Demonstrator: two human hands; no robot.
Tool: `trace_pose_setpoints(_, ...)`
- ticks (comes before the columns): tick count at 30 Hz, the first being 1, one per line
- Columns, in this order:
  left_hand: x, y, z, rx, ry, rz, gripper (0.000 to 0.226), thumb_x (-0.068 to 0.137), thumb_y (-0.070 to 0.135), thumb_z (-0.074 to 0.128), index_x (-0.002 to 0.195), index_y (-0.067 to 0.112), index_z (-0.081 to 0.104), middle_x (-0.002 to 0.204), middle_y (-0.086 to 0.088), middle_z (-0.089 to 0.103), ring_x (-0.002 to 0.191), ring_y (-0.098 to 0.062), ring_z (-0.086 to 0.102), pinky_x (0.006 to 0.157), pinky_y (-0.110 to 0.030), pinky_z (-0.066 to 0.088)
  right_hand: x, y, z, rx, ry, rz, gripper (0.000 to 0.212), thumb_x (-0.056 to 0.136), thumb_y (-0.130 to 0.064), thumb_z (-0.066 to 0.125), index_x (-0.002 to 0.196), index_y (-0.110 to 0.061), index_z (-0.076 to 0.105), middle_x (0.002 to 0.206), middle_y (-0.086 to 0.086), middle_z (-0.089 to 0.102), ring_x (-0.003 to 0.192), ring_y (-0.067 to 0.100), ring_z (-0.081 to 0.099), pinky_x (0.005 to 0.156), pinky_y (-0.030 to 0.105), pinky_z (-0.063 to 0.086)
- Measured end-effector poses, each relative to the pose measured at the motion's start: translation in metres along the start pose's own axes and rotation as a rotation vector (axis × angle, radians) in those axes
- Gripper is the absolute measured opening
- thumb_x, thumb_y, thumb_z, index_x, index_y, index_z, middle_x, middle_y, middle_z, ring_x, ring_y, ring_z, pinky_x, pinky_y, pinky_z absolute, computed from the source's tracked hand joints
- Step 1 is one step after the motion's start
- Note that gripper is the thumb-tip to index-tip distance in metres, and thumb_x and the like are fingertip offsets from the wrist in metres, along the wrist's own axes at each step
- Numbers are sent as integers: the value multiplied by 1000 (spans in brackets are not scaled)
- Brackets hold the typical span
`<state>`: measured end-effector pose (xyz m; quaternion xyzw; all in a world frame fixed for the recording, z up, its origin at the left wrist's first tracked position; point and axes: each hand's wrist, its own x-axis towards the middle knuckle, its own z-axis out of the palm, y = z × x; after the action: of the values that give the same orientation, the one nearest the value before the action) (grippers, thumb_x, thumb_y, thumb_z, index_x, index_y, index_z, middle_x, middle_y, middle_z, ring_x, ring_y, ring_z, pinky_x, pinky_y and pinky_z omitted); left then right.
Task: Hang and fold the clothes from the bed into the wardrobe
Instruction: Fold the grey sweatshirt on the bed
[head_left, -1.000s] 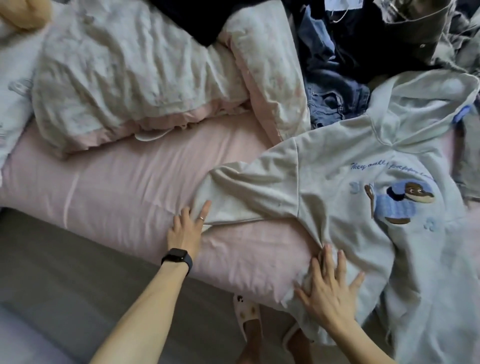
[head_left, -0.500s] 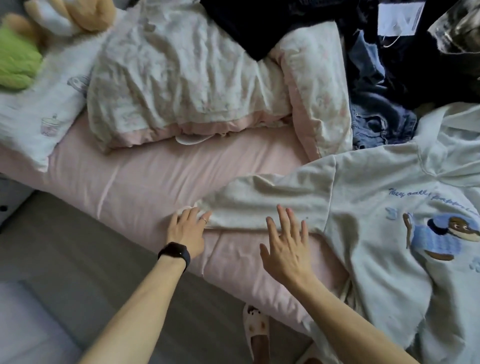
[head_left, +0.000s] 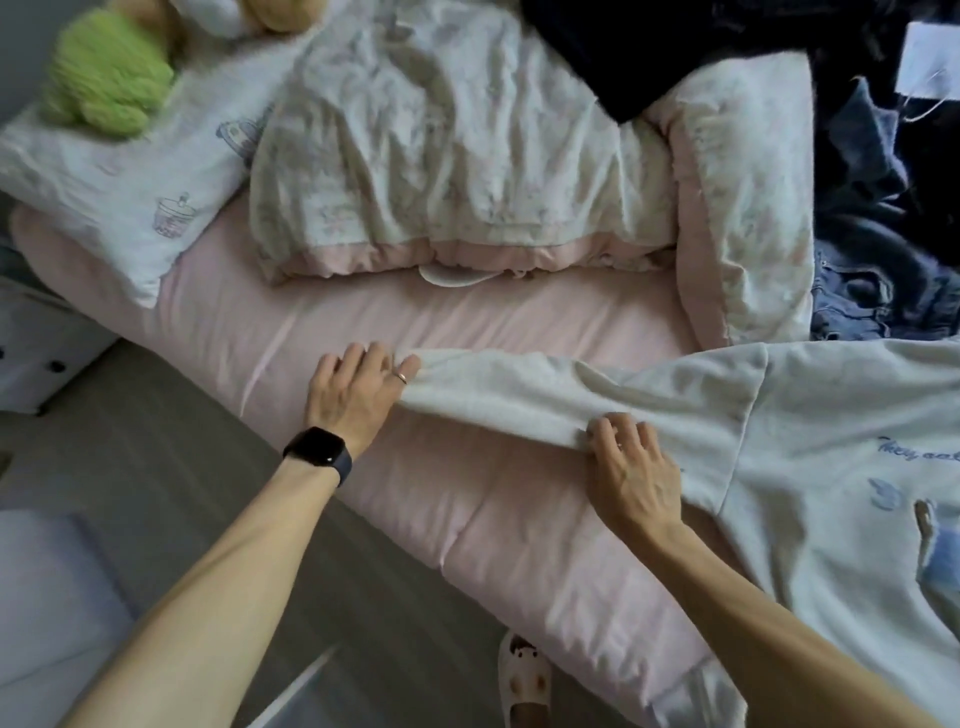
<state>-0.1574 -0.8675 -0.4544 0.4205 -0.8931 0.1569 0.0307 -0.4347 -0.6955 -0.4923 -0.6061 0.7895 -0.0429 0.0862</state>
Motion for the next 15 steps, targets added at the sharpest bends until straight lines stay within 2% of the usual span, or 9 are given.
trace_pose_setpoints(2, 5, -28, 0, -64, 35, -195, 32, 87, 11, 48, 113, 15, 66, 88, -15, 56, 74, -34, 55, 61, -42, 41, -1, -4, -2, 67, 117, 6, 24, 81, -13, 69, 102, -10, 58, 119, 6, 58, 89, 34, 56, 55, 37, 44)
trace_pose_setpoints(3, 0, -36, 2, -80, -29, -290, 36, 87, 11, 45, 116, 13, 66, 91, -17, 56, 78, -36, 55, 63, -44, 44, -5, -7, 0, 64, 63, 19, 26, 84, -17, 66, 108, -10, 57, 128, 5, 55, 94, 34, 56, 60, 39, 47)
trace_pose_setpoints(4, -7, -38, 2, -50, -142, -295, 42, 87, 7, 45, 124, 15, 64, 95, -17, 56, 83, -36, 55, 66, -45, 45, -9, -9, 3, 24, -60, 20, 32, 88, -24, 61, 118, -11, 55, 139, 5, 49, 106, 33, 54, 70, 42, 49)
trace_pose_setpoints(6, -30, -30, 8, 33, -512, -199, 59, 85, 4, 50, 139, 28, 51, 112, -9, 52, 100, -31, 53, 76, -42, 44, -22, -9, 13, -52, -372, -12, 52, 94, -40, 52, 140, -18, 40, 160, 2, 25, 136, 30, 36, 98, 45, 43)
trace_pose_setpoints(7, -42, -21, 14, 31, -655, -247, 61, 85, 8, 52, 141, 31, 46, 121, -5, 48, 110, -27, 50, 83, -38, 42, -28, -8, 17, -55, -464, -27, 59, 94, -45, 49, 146, -22, 34, 165, -1, 14, 144, 29, 25, 107, 46, 36)
trace_pose_setpoints(8, -51, -13, 18, -38, -708, -359, 60, 85, 13, 54, 140, 32, 44, 128, -3, 44, 116, -25, 47, 88, -37, 41, -31, -6, 19, -31, -486, -34, 61, 93, -49, 48, 147, -26, 32, 166, -3, 9, 147, 28, 19, 112, 46, 31)
trace_pose_setpoints(11, -47, 16, 24, -361, -636, -694, 61, 86, 17, 54, 144, 25, 38, 138, -9, 40, 120, -35, 45, 95, -44, 41, -30, -5, 17, 46, -397, -80, 55, 90, -58, 43, 139, -34, 45, 162, -7, 25, 144, 27, 28, 110, 46, 34)
trace_pose_setpoints(13, -33, 33, 31, -512, -527, -763, 58, 95, 28, 51, 150, 26, 33, 148, -12, 34, 125, -38, 43, 100, -47, 40, -23, -4, 16, 86, -295, -73, 53, 91, -61, 39, 134, -34, 54, 157, -4, 37, 141, 26, 36, 110, 45, 37)
trace_pose_setpoints(15, -20, 43, 41, -649, -491, -824, 60, 98, 44, 49, 153, 39, 26, 156, -13, 24, 133, -40, 38, 106, -49, 37, -14, -6, 18, 88, -238, -7, 53, 93, -61, 42, 140, -37, 50, 162, 2, 29, 148, 30, 25, 115, 53, 30)
